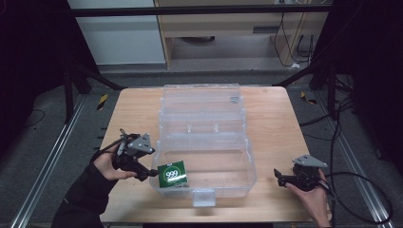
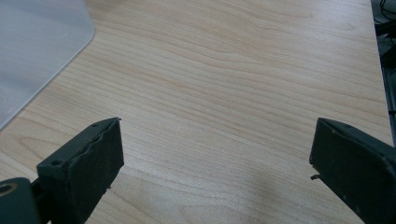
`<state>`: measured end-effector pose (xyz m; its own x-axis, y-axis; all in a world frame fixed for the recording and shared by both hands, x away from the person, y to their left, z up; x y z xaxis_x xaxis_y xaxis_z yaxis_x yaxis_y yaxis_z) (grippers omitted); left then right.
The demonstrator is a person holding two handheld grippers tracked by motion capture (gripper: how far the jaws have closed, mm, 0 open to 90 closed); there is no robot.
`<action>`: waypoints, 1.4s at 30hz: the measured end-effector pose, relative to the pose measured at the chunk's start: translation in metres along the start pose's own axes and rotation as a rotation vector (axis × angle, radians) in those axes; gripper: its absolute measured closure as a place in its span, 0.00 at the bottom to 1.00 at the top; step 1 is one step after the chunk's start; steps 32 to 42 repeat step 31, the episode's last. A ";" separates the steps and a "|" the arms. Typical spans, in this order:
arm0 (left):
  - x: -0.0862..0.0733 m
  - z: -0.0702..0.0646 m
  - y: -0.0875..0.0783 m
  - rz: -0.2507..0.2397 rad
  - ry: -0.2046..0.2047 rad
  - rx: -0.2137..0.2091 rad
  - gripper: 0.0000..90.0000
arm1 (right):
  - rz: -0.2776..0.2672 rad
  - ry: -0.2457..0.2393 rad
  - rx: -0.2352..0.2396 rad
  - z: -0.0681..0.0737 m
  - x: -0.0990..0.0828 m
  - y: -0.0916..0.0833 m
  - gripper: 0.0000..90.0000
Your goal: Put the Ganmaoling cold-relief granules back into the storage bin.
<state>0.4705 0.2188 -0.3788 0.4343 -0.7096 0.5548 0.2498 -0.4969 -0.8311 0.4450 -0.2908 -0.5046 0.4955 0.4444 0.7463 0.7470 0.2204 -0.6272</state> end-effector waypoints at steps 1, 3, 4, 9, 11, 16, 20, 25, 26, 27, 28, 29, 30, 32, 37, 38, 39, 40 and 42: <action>-0.005 0.003 -0.002 -0.009 -0.020 0.012 0.25 | 0.000 0.001 -0.001 0.000 0.000 0.000 0.04; -0.013 0.006 -0.005 -0.021 -0.052 0.028 0.25 | -0.003 0.003 0.000 0.000 0.000 0.000 0.04; -0.018 0.009 -0.005 -0.029 -0.065 0.037 0.25 | -0.002 0.004 -0.001 0.000 0.000 -0.001 0.04; -0.043 0.021 -0.007 -0.088 -0.162 0.060 0.25 | 0.001 0.006 -0.004 0.000 0.000 -0.001 0.04; -0.053 0.026 -0.005 -0.105 -0.203 0.080 0.24 | 0.000 0.002 -0.007 -0.001 -0.001 0.000 0.04; -0.074 0.041 0.000 -0.174 -0.327 0.125 0.23 | 0.002 0.003 -0.009 -0.001 -0.001 0.000 0.03; -0.091 0.051 0.008 -0.222 -0.422 0.178 0.23 | 0.003 0.013 -0.005 0.000 -0.002 -0.001 0.03; -0.108 0.060 0.021 -0.252 -0.505 0.256 0.23 | 0.009 0.012 -0.008 -0.001 -0.003 0.000 0.03; -0.112 0.062 0.025 -0.246 -0.523 0.275 0.23 | 0.008 0.011 -0.009 -0.001 -0.003 0.000 0.03; -0.114 0.063 0.026 -0.244 -0.534 0.282 0.24 | 0.008 0.012 -0.012 -0.001 -0.003 0.000 0.03; -0.116 0.065 0.028 -0.250 -0.542 0.290 0.24 | 0.006 0.009 -0.012 -0.002 -0.003 0.000 0.03; -0.118 0.066 0.029 -0.260 -0.559 0.299 0.24 | 0.007 0.012 -0.011 -0.002 -0.003 0.000 0.03; -0.120 0.067 0.030 -0.266 -0.577 0.304 0.24 | 0.006 0.012 -0.011 -0.002 -0.003 0.000 0.03; -0.122 0.069 0.031 -0.272 -0.590 0.320 0.24 | 0.006 0.012 -0.012 -0.002 -0.004 0.000 0.03; -0.122 0.069 0.031 -0.272 -0.590 0.320 0.24 | 0.006 0.012 -0.012 -0.002 -0.004 0.000 0.03; -0.122 0.069 0.031 -0.272 -0.590 0.320 0.24 | 0.006 0.012 -0.012 -0.002 -0.004 0.000 0.03; -0.122 0.069 0.031 -0.272 -0.590 0.320 0.24 | 0.006 0.012 -0.012 -0.002 -0.004 0.000 0.03; -0.122 0.069 0.031 -0.272 -0.590 0.320 0.24 | 0.006 0.012 -0.012 -0.002 -0.004 0.000 0.03; -0.122 0.069 0.031 -0.272 -0.590 0.320 0.24 | 0.006 0.012 -0.012 -0.002 -0.004 0.000 0.03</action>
Point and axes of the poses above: each handheld gripper's, and its own axes: y roughly forward along the jaws, x roughly out of its top, z roughly to its left, the point moved 2 cm from there along y, roughly forward along the jaws, and after that the axes turned 12 degrees about -y, right-handed, at the moved point
